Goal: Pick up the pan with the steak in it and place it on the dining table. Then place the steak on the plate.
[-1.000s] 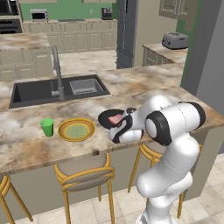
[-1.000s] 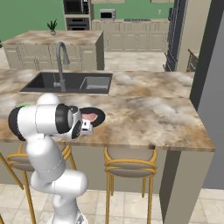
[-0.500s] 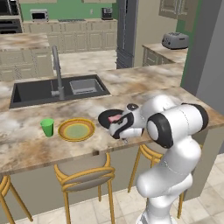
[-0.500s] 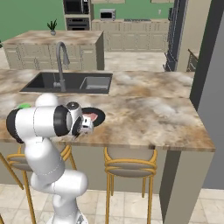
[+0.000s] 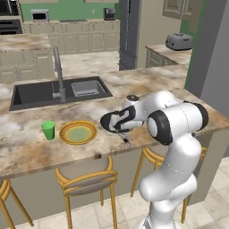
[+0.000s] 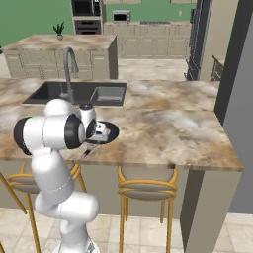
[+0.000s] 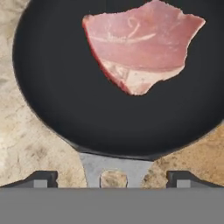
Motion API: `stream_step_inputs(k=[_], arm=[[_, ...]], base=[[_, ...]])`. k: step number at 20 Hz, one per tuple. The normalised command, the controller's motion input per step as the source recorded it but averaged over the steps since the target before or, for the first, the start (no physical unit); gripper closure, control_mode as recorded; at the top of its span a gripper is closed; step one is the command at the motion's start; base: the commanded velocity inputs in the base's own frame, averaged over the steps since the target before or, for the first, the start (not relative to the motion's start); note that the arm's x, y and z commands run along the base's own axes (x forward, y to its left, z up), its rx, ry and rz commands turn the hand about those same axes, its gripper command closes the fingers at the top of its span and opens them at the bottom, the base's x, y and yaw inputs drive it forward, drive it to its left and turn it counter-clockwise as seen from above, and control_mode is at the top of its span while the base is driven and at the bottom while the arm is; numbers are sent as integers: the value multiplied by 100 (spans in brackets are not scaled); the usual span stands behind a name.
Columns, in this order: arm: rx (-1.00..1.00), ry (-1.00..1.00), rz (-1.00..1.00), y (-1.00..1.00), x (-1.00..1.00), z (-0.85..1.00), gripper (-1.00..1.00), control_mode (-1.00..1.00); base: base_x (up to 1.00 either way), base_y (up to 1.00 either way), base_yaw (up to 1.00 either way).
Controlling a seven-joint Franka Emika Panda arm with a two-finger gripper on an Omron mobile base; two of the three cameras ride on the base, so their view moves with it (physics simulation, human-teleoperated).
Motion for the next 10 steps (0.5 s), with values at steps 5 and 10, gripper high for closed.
stream_step_inputs(k=[5,10], arm=[[0,17,-5,7,92,0,-100,-100],[-2,17,-4,13,86,0,-100,-100]], base=[[0,0,0],[0,0,0]])
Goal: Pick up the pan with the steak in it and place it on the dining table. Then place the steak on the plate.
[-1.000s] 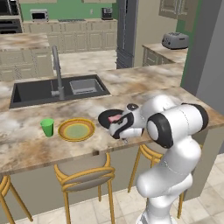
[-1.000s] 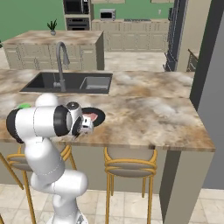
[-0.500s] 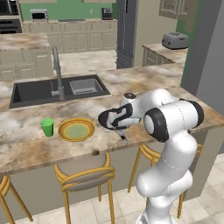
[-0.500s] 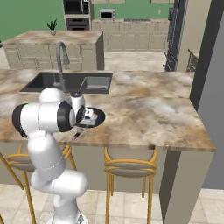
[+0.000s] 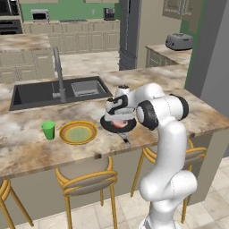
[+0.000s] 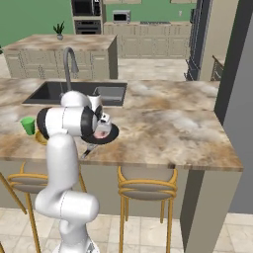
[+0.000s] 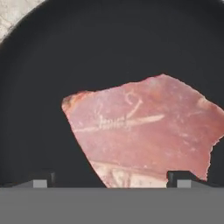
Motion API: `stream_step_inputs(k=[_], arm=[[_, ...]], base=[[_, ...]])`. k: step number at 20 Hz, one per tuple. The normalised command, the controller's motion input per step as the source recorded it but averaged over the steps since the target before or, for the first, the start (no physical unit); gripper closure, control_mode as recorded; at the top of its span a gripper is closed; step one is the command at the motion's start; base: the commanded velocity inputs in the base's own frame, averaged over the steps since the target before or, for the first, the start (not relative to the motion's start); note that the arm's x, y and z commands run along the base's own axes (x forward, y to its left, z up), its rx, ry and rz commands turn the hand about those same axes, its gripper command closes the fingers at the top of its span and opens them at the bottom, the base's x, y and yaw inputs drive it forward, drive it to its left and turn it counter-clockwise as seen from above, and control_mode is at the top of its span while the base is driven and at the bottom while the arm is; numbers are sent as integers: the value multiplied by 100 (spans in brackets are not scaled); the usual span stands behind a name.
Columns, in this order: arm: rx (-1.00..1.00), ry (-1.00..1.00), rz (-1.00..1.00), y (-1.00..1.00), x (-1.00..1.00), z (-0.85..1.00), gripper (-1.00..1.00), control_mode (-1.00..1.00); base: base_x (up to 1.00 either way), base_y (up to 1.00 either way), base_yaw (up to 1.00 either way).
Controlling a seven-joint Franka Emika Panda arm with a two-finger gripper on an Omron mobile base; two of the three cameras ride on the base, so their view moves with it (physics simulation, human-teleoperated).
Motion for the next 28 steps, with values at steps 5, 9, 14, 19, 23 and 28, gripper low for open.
stream_step_inputs(k=[5,9,14,19,23,28], arm=[[-4,9,-4,6,58,-3,-100,-100],[-2,7,0,0,31,-1,-100,-100],[-1,3,0,3,0,-8,-100,-100],[-5,10,0,18,-6,-28,-100,-100],[-3,8,0,10,-4,-15,-100,-100],[1,0,3,-4,-12,2,-100,-100]], base=[[0,0,0],[0,0,0],[0,0,0],[0,0,0],[0,0,0],[0,0,0]])
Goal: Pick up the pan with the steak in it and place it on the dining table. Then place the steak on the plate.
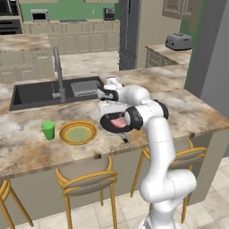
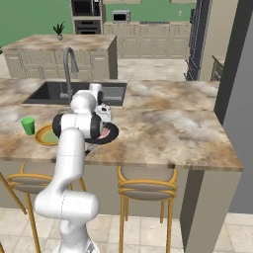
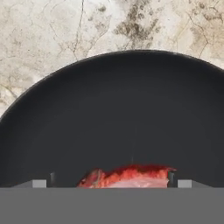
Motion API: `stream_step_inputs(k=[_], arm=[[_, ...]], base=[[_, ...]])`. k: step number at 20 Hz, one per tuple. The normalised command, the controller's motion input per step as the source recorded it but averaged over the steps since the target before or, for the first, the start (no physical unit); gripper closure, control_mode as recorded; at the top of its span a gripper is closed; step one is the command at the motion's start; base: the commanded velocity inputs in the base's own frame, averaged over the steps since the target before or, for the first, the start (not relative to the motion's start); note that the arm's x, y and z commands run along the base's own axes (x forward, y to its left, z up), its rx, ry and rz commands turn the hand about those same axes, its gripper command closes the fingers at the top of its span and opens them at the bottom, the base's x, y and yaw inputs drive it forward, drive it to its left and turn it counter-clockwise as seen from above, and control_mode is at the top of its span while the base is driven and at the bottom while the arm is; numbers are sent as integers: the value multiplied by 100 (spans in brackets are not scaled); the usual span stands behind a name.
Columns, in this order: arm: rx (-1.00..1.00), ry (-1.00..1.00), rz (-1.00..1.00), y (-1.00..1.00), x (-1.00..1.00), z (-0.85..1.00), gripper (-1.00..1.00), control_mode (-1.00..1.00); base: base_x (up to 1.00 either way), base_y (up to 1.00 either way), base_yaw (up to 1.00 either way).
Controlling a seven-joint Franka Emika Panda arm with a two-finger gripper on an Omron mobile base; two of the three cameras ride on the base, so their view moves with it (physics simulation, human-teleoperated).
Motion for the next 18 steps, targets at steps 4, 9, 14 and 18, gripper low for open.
stream_step_inputs(k=[4,9,14,18], arm=[[7,0,5,0,-12,29,-100,-100],[1,2,8,0,-42,19,-100,-100],[0,0,10,-2,-73,8,-100,-100],[0,-4,12,-7,-90,0,-100,-100]], base=[[0,0,0],[0,0,0],[0,0,0],[0,0,0]])
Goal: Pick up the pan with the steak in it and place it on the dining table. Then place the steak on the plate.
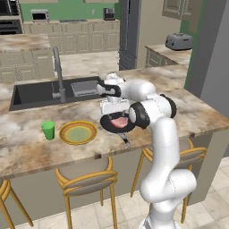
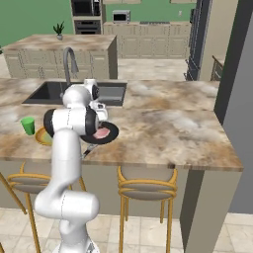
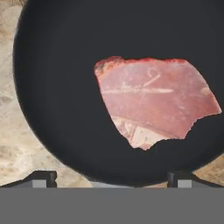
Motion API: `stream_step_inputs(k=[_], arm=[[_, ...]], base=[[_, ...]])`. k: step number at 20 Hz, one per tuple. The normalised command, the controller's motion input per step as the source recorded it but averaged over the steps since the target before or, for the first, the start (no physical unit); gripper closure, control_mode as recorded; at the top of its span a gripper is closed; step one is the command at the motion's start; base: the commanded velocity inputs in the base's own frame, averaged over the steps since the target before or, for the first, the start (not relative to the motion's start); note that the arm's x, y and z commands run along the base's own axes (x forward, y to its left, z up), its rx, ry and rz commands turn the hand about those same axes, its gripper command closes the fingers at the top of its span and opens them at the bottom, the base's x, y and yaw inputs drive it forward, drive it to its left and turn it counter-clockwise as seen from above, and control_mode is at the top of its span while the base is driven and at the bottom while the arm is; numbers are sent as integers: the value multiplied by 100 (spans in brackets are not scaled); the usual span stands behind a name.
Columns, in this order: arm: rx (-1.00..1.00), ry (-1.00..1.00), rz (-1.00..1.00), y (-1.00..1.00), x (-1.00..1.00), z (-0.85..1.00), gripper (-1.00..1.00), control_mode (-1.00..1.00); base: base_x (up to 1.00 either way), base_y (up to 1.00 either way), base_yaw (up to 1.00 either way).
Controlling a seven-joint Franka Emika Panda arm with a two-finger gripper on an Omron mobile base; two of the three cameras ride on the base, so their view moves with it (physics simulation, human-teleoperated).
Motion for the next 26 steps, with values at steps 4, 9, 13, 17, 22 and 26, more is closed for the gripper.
stream_step_inputs(k=[4,9,13,17,22,26], arm=[[0,-14,10,-8,-44,0,-100,-100],[1,-10,10,-4,-1,-2,-100,-100],[1,-7,9,-5,11,-15,-100,-100],[1,-2,6,0,21,-24,-100,-100],[0,0,3,2,41,-23,-100,-100],[1,0,2,5,52,-26,-100,-100]], base=[[0,0,0],[0,0,0],[0,0,0],[0,0,0],[0,0,0],[0,0,0]])
